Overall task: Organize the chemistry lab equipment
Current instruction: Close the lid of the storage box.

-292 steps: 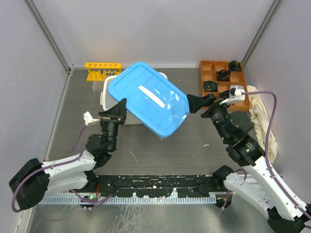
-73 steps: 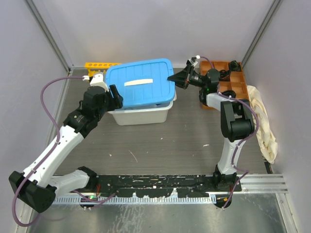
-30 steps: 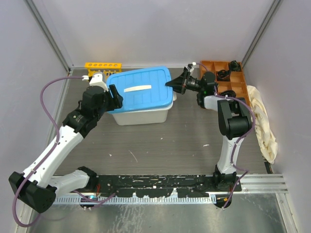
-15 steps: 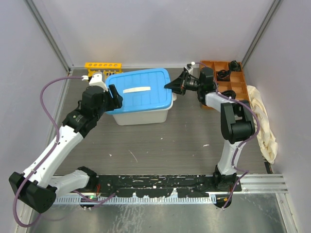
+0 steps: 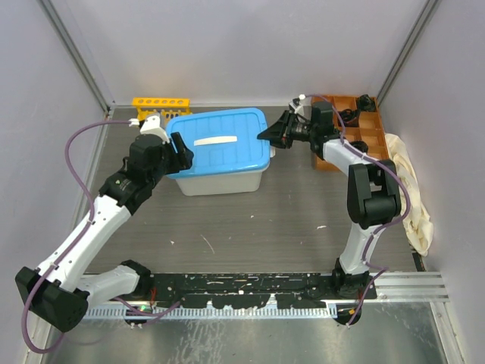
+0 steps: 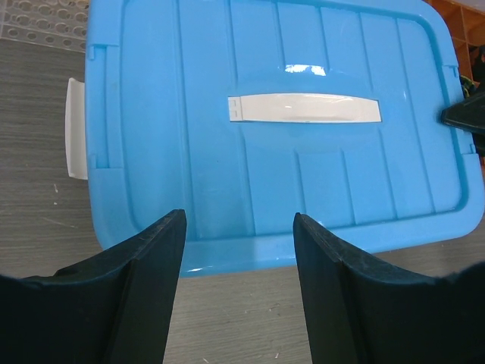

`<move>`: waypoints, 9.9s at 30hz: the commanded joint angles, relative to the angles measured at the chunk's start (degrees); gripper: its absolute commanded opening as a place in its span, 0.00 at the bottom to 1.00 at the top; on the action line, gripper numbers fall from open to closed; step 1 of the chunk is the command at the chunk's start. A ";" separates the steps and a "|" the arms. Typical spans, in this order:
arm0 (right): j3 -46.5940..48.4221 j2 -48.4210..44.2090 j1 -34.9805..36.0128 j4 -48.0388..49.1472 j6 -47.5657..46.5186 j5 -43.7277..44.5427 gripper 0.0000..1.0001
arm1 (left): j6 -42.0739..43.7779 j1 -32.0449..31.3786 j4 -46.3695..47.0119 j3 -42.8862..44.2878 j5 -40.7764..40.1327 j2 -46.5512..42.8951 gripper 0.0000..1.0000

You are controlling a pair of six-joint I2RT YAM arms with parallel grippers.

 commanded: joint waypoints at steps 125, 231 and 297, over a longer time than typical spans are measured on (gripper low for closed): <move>0.31 -22.16 -12.16 -13.97 -22.22 7.58 1.00 | -6.82 33.89 7.55 15.19 56.51 20.89 0.91; 13.53 -8.71 9.60 -33.56 -38.05 26.39 0.62 | 3.29 20.64 -19.67 31.20 42.94 29.64 0.72; 15.26 -15.05 17.03 -39.67 -43.29 51.96 0.70 | 10.43 15.12 -27.43 32.63 9.61 30.83 0.83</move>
